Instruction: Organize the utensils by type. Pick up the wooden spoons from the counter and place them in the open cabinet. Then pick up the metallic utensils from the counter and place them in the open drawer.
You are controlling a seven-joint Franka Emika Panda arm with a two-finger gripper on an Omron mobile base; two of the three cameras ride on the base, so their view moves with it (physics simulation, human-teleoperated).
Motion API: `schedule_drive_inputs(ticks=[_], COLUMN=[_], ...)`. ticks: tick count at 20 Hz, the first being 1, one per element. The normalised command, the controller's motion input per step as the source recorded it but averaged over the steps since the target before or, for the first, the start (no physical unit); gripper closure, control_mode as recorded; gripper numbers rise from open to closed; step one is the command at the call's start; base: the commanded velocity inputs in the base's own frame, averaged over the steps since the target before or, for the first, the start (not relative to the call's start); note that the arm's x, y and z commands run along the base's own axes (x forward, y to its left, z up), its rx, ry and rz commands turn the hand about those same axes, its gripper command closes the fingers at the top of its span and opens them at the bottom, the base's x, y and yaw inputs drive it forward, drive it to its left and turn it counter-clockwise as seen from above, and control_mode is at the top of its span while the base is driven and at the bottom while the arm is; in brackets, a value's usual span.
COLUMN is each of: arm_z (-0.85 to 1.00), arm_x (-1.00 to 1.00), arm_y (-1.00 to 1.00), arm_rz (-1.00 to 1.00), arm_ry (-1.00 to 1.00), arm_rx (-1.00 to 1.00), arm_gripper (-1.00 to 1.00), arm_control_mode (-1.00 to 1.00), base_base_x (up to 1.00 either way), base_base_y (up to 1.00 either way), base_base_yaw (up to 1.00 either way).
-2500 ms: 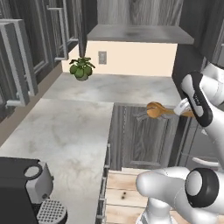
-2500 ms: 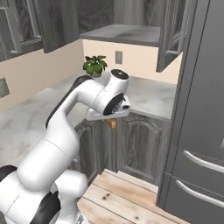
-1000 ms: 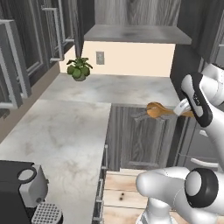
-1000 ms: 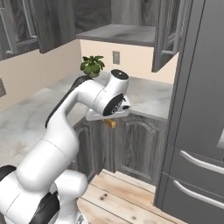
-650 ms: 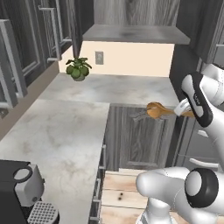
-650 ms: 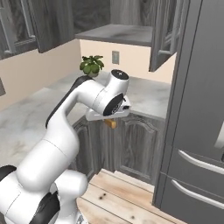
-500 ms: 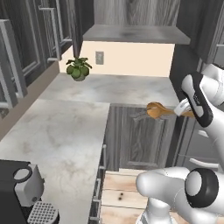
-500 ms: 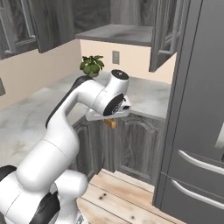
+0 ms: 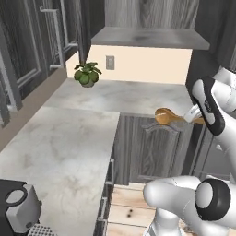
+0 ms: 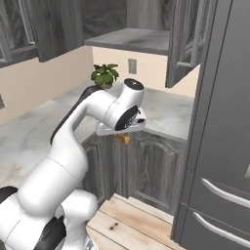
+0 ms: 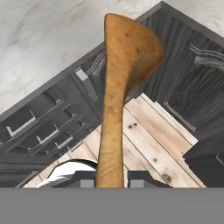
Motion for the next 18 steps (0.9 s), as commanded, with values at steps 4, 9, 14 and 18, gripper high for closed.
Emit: schedule_drive_inputs(ticks=[4, 9, 14, 18], arm_z=[0.0, 0.0, 0.0, 0.0], arm_x=[0.0, 0.0, 0.0, 0.0], arm_y=[0.0, 0.0, 0.0, 0.0], arm_rz=[0.0, 0.0, 0.0, 0.0], arm_ry=[0.0, 0.0, 0.0, 0.0], arm_rx=[0.0, 0.0, 0.0, 0.0], arm_gripper=[1.0, 1.0, 1.0, 1.0], arm_control_mode=[1.0, 1.0, 1.0, 1.0], base_base_x=[0.76, 0.66, 0.7, 0.62], base_base_y=[-0.09, 0.07, 0.19, 0.16], base_base_yaw=[0.04, 0.06, 0.0, 0.0])
